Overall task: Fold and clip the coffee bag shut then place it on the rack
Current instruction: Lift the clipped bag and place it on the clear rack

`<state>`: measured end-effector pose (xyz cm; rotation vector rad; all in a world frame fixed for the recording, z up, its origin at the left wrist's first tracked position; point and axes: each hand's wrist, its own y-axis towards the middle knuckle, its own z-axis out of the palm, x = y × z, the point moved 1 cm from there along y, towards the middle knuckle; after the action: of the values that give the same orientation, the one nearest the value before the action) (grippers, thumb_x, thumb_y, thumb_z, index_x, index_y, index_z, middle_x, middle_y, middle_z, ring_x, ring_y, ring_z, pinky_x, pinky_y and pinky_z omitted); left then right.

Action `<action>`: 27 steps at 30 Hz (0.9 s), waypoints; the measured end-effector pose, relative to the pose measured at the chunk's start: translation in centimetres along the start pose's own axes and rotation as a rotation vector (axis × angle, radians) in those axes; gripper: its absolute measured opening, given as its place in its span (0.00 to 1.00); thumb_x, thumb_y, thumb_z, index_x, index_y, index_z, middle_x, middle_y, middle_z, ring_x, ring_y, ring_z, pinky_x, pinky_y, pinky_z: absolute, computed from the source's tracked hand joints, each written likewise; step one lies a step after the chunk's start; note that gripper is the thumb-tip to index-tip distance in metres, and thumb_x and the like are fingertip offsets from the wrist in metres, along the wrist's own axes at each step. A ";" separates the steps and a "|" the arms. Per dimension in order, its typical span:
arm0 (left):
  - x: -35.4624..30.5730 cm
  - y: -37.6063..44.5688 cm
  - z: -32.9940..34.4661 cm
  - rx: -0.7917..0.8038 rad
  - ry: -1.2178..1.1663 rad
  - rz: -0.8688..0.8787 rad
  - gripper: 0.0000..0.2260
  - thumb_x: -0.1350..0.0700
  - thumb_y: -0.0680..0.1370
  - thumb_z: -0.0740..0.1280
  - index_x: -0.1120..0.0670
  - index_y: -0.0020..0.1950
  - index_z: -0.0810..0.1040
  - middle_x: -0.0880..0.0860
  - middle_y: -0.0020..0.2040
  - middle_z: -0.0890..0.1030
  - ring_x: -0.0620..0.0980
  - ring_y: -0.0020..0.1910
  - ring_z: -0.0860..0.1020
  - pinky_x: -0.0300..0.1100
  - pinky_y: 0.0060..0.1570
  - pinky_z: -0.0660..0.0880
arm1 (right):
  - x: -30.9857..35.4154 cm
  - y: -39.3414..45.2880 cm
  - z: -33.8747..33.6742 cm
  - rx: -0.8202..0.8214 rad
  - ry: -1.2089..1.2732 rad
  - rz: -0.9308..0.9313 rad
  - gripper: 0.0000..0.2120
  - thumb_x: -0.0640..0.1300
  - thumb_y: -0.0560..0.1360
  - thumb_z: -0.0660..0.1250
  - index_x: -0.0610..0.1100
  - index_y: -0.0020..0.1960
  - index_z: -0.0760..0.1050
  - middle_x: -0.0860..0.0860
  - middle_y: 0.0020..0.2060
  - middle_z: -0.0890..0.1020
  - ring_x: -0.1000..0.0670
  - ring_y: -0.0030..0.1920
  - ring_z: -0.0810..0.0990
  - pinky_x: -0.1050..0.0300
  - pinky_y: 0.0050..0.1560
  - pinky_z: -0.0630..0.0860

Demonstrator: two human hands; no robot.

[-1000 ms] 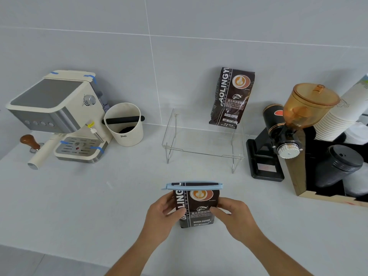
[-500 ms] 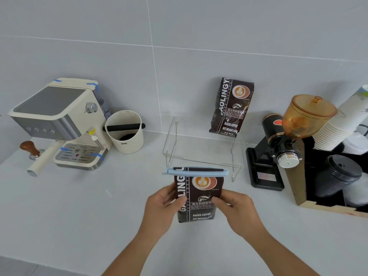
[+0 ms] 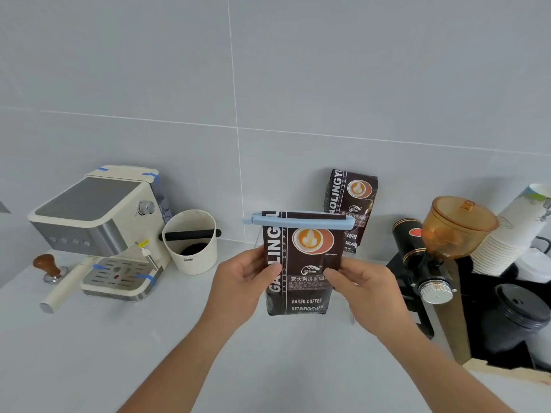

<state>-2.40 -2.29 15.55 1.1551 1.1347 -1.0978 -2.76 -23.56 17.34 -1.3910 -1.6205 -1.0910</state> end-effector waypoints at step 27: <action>1.9 17.7 0.0 -0.060 0.047 -0.057 0.08 0.65 0.74 0.71 0.54 0.48 0.86 0.43 0.41 0.87 0.39 0.39 0.84 0.27 0.38 0.77 | -3.1 17.1 3.8 -0.053 0.064 0.125 0.19 0.40 0.77 0.67 0.65 0.42 0.82 0.57 0.43 0.89 0.55 0.44 0.86 0.52 0.50 0.82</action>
<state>15.35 -0.85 15.44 1.1124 1.2360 -1.0773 14.58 -20.22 15.44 -1.4566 -1.4487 -1.1009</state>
